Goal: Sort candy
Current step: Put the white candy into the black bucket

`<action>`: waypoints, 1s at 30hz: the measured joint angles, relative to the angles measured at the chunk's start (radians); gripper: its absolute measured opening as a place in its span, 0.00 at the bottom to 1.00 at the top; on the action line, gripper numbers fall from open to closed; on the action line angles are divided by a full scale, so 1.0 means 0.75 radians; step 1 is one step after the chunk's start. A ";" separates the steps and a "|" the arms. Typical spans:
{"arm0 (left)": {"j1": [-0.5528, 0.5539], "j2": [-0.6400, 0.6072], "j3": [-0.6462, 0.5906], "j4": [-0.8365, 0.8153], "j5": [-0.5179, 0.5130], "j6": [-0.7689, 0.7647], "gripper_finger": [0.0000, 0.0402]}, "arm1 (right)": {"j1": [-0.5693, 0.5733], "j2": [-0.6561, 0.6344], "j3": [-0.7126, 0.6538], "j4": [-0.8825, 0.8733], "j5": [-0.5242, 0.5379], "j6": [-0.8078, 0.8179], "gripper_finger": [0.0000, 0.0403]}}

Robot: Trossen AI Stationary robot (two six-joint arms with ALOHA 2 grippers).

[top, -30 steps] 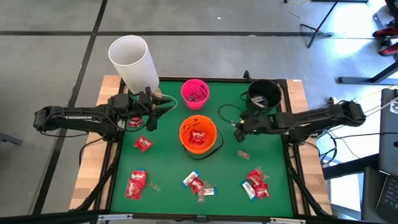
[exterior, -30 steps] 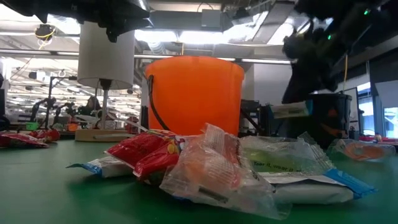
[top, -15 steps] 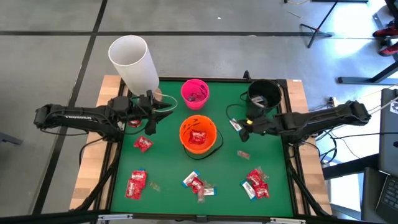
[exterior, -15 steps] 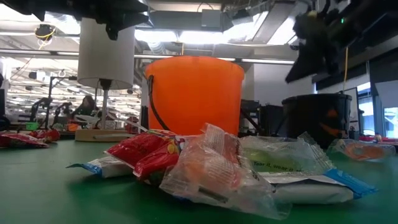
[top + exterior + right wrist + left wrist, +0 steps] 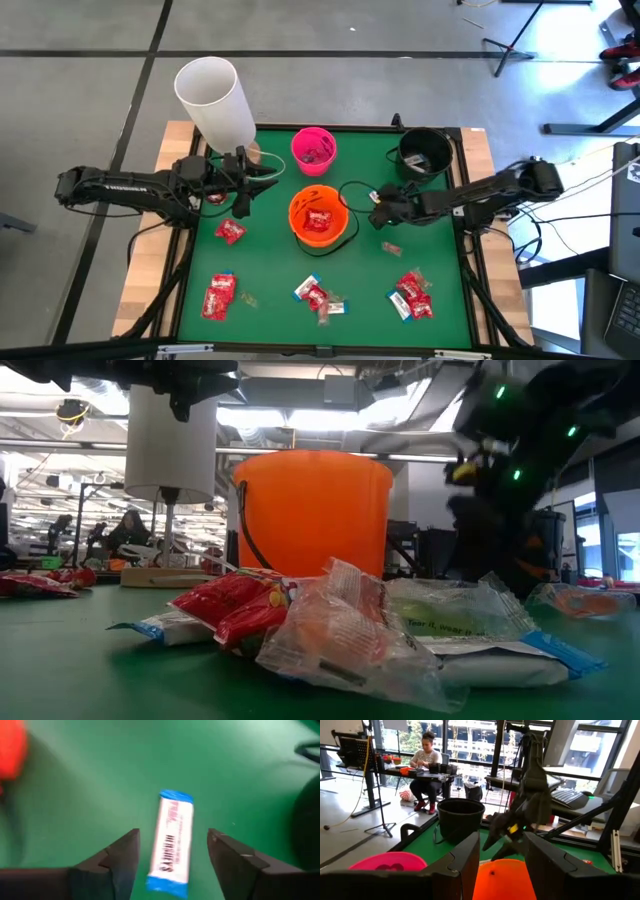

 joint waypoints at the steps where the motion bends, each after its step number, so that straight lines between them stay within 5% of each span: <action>1: 0.000 0.000 0.000 0.004 0.000 0.000 0.35 | -0.017 0.036 0.000 0.001 0.000 0.005 0.58; 11: -0.007 0.000 0.000 0.022 -0.002 -0.035 0.35 | -0.121 0.229 0.008 0.031 -0.080 0.039 0.58; 21: -0.010 0.000 0.000 0.022 -0.005 -0.035 0.35 | -0.117 0.218 0.006 0.031 -0.186 0.032 0.23; 30: -0.010 0.000 0.000 0.021 -0.005 -0.040 0.35 | -0.114 0.079 -0.005 0.036 -0.275 0.004 0.23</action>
